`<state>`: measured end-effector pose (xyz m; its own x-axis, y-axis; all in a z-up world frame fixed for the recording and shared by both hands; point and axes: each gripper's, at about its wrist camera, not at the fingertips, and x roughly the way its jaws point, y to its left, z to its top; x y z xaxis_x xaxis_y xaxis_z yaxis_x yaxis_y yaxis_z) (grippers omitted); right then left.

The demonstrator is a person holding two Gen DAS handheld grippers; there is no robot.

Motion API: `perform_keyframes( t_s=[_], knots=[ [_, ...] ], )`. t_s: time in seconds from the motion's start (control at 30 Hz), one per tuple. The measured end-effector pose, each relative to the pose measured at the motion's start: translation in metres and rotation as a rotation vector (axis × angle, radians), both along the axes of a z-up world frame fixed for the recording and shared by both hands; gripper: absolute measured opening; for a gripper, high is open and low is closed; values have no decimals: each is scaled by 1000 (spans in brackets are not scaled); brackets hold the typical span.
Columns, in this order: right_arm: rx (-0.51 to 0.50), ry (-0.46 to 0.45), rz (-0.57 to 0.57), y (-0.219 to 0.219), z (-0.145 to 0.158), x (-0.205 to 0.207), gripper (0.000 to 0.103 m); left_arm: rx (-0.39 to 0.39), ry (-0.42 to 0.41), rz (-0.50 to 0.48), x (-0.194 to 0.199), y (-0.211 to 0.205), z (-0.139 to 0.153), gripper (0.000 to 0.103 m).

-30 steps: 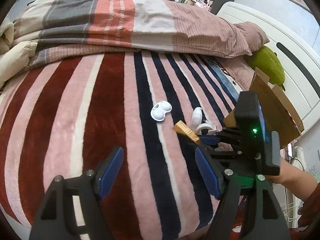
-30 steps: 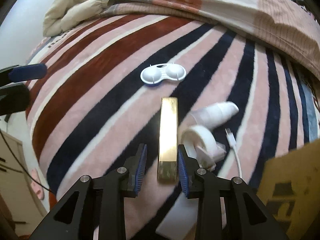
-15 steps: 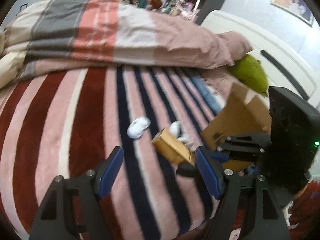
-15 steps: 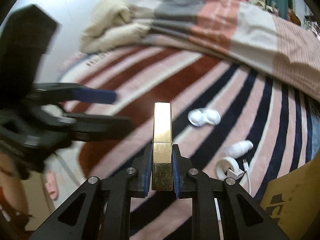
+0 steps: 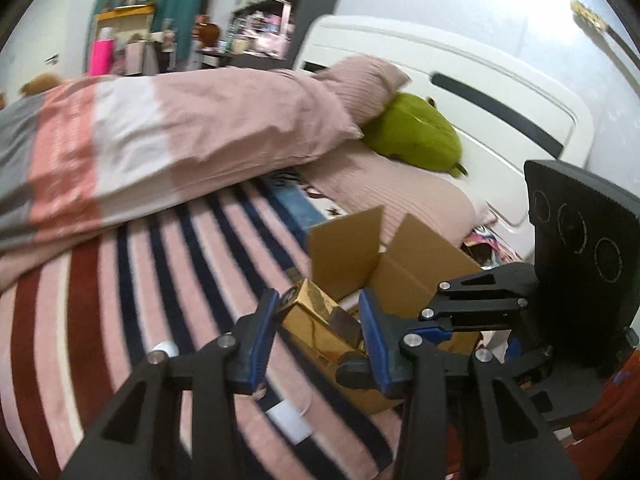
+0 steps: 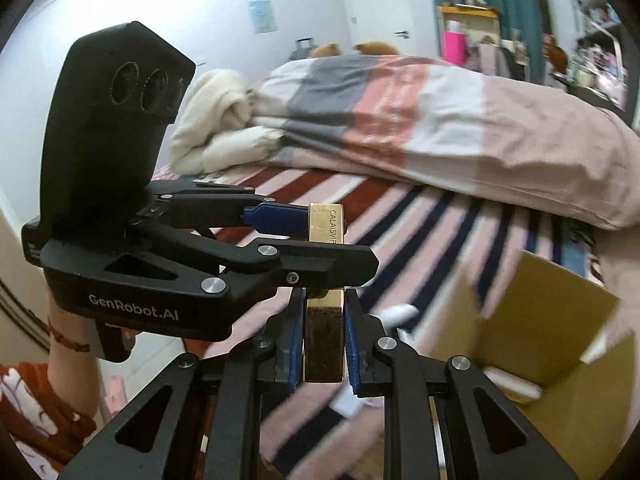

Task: Organize rigid objects
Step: 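Carry the gold bar into the cardboard box and open the right gripper, then lower the right gripper onto the white two-lobed case and close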

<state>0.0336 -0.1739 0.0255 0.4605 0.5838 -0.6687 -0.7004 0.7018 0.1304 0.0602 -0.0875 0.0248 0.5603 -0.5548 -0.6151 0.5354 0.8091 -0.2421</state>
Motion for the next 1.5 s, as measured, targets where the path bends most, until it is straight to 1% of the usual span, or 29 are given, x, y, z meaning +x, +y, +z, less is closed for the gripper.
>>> perform_keyframes(
  t_s=[0.13,0.3,0.4,0.5,0.53,0.57,0.6,0.63,0.67,0.73,0.8,0.87,0.93,1.03,1.1,1.13,1.17,1.2,1.23,1.37,1.43,1.5],
  knots=[
    [-22,38,-77,-39,4,13,13,56,49,-86,17,-51,-4,38],
    [-67,104,-156,-76,-3,25,13,130,133,-148,33,-93,-19,38],
    [-94,164,-185,-88,-15,34,13,169,174,-162,38,-104,-29,38],
    [-114,199,-189,-92,-27,36,14,216,184,-148,38,-109,-35,38],
    [-121,213,-191,-93,-30,37,14,226,188,-143,38,-110,-36,41],
    [-128,220,-199,-94,-33,37,14,225,191,-140,39,-109,-37,48],
    [-128,220,-199,-94,-33,37,14,218,191,-136,39,-108,-36,52],
    [-131,219,-201,-95,-33,39,14,206,187,-129,38,-105,-34,59],
    [-132,217,-202,-95,-33,38,14,197,179,-121,38,-101,-31,62],
    [-132,216,-202,-95,-33,38,15,188,158,-100,36,-93,-24,63],
    [-132,210,-200,-92,-31,35,19,183,126,-73,31,-81,-14,65],
    [-127,187,-195,-89,-26,30,22,170,97,-47,26,-65,-5,68],
    [-113,154,-186,-83,-19,24,22,158,73,-18,21,-49,2,69],
    [-84,99,-138,-64,-5,15,22,155,36,49,10,-19,11,70],
    [-65,80,-96,-46,1,7,26,157,17,88,3,1,13,71],
    [-61,75,-76,-37,2,4,27,158,10,115,-1,13,12,71],
    [-62,64,-28,-12,3,-2,28,159,5,142,-4,26,11,71],
    [-62,64,-28,-12,3,-2,28,159,4,163,-5,35,9,71],
    [-65,61,-11,-2,2,-2,28,160,4,189,-7,47,6,71],
    [-79,84,68,43,-14,-6,29,156,30,278,-14,90,-16,71],
    [-93,111,95,70,-29,-3,33,151,49,313,-18,111,-31,71],
    [-102,132,96,87,-47,6,44,147,69,343,-23,130,-44,71]
  ],
)
